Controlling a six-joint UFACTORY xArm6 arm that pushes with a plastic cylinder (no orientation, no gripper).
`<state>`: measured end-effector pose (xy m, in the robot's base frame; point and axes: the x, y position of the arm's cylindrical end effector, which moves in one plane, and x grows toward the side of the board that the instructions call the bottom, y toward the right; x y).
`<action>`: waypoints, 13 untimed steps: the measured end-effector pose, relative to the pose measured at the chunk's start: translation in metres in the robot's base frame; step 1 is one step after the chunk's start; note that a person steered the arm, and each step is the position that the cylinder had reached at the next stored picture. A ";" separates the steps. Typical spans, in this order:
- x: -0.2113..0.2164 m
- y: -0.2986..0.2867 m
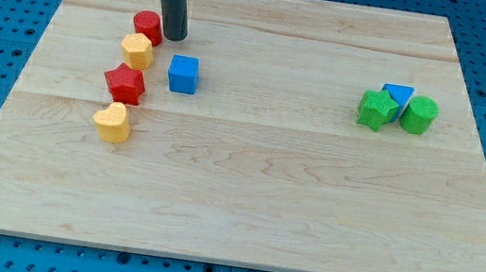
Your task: Slide the red circle closer to yellow hexagon
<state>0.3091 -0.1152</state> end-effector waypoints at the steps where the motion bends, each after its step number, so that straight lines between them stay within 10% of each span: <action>1: -0.001 -0.001; 13: -0.001 -0.050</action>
<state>0.3082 -0.1656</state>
